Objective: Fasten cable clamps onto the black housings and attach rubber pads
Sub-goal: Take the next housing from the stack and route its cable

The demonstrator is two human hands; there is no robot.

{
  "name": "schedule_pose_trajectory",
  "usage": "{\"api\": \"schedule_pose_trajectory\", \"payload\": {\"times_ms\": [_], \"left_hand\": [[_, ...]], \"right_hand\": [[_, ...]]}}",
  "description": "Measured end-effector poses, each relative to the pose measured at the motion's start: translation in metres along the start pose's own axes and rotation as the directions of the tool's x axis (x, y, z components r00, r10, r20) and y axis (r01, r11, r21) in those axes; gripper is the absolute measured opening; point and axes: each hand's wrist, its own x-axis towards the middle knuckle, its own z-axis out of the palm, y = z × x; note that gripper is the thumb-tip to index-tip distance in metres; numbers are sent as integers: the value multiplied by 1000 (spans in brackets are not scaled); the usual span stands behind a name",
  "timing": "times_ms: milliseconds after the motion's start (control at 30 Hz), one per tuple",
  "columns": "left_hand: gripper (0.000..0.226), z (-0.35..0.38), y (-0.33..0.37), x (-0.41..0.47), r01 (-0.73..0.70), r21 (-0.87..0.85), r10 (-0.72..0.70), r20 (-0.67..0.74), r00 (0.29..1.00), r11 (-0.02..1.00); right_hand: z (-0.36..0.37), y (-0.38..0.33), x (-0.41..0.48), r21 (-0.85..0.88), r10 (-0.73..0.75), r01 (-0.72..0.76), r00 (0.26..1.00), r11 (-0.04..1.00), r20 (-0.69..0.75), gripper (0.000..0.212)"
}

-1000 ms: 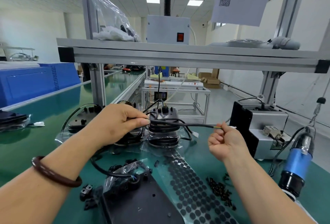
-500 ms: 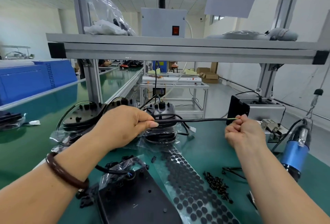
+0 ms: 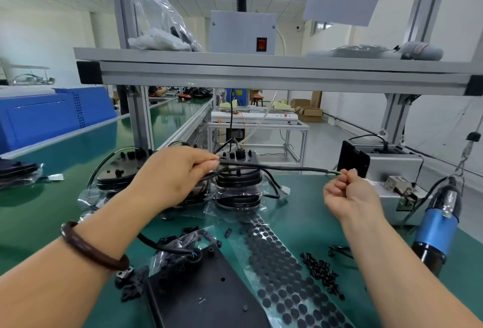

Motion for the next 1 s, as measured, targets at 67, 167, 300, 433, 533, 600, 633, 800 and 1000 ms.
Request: {"api": "schedule_pose_trajectory", "payload": {"times_ms": [67,167,300,433,533,600,633,800,1000], "left_hand": [[50,-1,-7,-16,39,135,-41,13,999,990],[42,-3,-3,-65,-136,177,157,-110,981,975],[26,5,2,-109,-185,173,153,183,971,967],[34,27,-14,-118,14,-41,-6,185,983,999],[26,28,-12,-116,84,-205,-48,174,984,975],[27,30,-8,-116,79,-314,-23,177,984,946],[30,29,-3,-115,73,-359,-6,184,983,931],[45,30,10,-113,39,-442,52,191,980,896],[54,35,16,-120,16,-405,41,132,990,914]], "right_hand": [[0,10,1,-27,46,-45,998,999,34,34],[-4,24,0,-41,108,-105,991,994,84,31],[-7,50,-11,-76,205,-195,964,978,169,29],[-6,58,-20,-83,219,-206,955,975,201,27],[-8,53,-19,-38,203,-199,961,979,186,27],[-12,52,-16,-14,197,-197,967,980,161,25],[-14,52,-15,-16,196,-196,970,980,146,24],[-19,61,-14,-237,242,-228,970,944,32,24],[-14,88,-37,-828,293,50,922,559,253,9]]}}
